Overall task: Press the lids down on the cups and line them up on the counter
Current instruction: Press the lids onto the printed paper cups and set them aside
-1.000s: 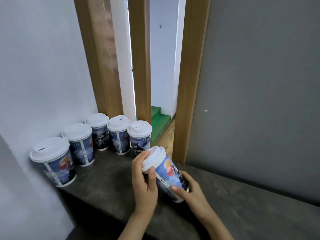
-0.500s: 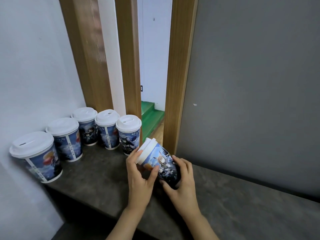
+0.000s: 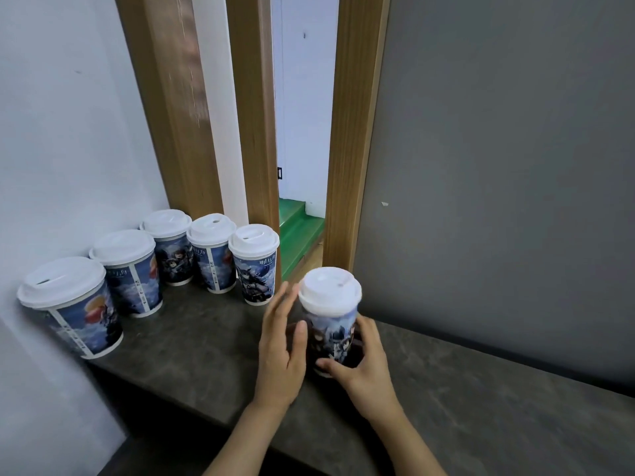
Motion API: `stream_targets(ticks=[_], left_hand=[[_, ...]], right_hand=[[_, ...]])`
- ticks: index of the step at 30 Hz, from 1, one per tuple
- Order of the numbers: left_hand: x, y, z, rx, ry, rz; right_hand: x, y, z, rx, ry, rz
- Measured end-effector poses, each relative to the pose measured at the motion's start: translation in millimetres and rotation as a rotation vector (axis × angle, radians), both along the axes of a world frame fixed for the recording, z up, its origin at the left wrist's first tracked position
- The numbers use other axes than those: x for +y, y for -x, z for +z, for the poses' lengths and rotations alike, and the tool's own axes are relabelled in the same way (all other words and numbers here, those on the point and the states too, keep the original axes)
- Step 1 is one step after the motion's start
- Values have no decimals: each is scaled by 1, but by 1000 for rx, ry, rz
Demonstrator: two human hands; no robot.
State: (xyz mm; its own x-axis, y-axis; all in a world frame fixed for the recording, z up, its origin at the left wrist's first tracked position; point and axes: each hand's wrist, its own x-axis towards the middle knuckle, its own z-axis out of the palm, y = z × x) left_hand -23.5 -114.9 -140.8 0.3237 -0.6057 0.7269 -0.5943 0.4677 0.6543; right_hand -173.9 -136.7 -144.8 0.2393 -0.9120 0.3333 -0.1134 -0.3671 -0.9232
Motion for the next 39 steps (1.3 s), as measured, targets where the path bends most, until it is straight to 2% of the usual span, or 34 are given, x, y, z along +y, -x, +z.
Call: stream_targets(ticks=[5, 9, 12, 15, 21, 25, 39], left_hand=[[7, 4, 1, 22, -72, -208], [7, 2, -1, 39, -107, -266], [8, 4, 1, 26, -89, -227], [8, 6, 1, -53, -15, -135], [7, 4, 0, -68, 67, -51], [6, 3, 0, -56, 119, -39], [7, 1, 1, 97, 46, 21]], right_hand=[[1, -1, -3, -53, 22, -40], [1, -1, -2, -22, -12, 14], [3, -1, 1, -23, -26, 27], [5, -2, 3, 10, 34, -61], [5, -3, -2, 256, 247, -247], [8, -4, -2, 442, 366, -232], [9, 1, 3, 436, 314, -120]])
